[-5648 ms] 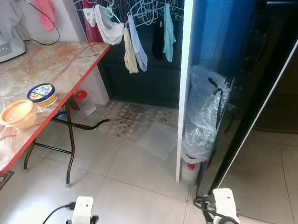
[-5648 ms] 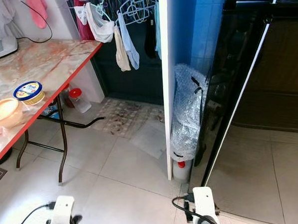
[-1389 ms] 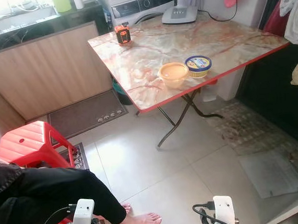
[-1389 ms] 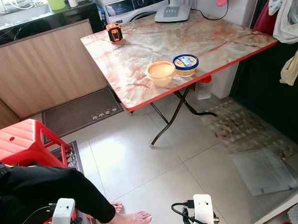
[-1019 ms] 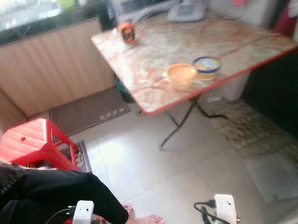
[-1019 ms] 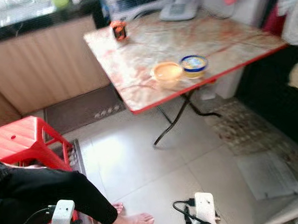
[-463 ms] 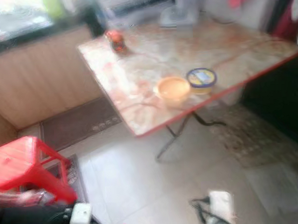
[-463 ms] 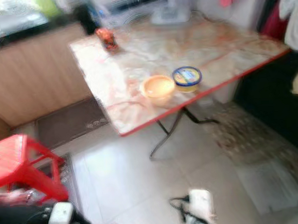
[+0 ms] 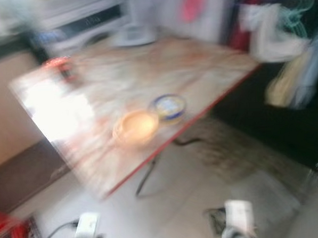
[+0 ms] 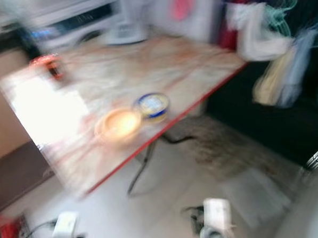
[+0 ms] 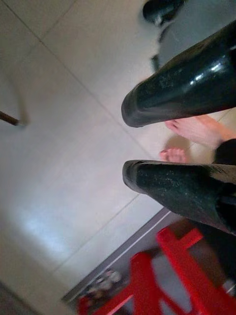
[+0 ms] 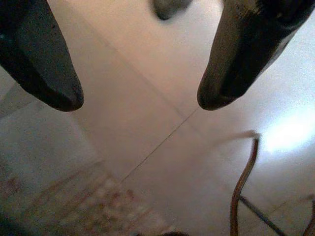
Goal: Restocking fridge
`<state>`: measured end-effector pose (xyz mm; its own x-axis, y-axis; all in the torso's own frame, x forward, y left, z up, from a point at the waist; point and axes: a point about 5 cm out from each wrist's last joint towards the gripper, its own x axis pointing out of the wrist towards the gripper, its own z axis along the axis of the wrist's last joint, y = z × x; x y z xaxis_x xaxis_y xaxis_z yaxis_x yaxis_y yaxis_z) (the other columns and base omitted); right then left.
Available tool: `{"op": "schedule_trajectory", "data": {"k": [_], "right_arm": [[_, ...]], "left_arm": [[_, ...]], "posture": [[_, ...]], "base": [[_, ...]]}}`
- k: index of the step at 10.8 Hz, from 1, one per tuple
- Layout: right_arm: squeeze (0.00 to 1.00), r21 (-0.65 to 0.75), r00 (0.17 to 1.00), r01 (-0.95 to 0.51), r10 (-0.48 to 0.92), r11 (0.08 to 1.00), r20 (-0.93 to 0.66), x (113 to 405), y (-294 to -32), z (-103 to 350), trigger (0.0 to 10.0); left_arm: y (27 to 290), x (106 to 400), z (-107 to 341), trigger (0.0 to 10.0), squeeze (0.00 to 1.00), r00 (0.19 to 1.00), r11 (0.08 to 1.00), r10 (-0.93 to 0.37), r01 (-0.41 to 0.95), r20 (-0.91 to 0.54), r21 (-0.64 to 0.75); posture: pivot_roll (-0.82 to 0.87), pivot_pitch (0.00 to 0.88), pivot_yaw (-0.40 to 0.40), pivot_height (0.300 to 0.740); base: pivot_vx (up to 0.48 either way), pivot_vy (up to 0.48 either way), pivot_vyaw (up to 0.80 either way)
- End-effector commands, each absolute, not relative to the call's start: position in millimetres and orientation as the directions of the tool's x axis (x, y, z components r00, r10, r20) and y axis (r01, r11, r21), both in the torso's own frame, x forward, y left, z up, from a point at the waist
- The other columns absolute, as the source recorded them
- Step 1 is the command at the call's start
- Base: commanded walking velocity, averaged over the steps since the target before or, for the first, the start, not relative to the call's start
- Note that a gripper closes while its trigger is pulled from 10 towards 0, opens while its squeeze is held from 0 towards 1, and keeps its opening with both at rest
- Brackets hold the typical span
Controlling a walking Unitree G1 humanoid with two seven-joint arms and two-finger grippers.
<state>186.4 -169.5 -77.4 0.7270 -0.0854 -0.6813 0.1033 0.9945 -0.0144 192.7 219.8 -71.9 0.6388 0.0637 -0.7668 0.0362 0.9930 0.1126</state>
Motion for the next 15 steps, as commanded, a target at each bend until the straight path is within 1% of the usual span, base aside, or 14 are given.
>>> {"op": "schedule_trajectory", "data": {"k": [1,8,9,15], "right_arm": [[0.00,-0.025,0.722,0.117,-0.102,0.993,-0.685,184.3,-175.8,-78.0,10.0],[0.00,-0.025,0.721,0.118,-0.102,0.993,-0.685,184.4,-175.7,-78.0,10.0],[0.00,-0.050,0.728,0.095,-0.104,0.994,-0.677,185.7,-181.1,-76.5,10.0],[0.00,-0.031,0.717,0.076,-0.076,0.997,-0.693,181.8,-176.1,-79.3,10.0]], "left_arm": [[220.3,191.9,-72.5,10.0,0.00,0.632,0.993,0.066,0.032,-0.772,0.112],[220.3,191.8,-72.5,10.0,0.00,0.632,0.993,0.066,0.032,-0.772,0.111],[220.8,191.6,-72.5,10.0,0.00,0.634,0.991,0.079,0.032,-0.769,0.128],[221.6,191.7,-72.5,10.0,0.00,0.630,0.990,0.089,0.028,-0.772,0.137]], "posture": [[-0.20,0.052,0.109,0.740],[-0.20,0.052,0.109,0.740],[-0.19,0.014,0.104,0.740],[-0.18,0.036,0.107,0.740]], "base": [[0.341,0.000,-0.80],[0.341,0.000,-0.80],[0.000,0.000,0.00],[0.000,0.000,0.00]]}}
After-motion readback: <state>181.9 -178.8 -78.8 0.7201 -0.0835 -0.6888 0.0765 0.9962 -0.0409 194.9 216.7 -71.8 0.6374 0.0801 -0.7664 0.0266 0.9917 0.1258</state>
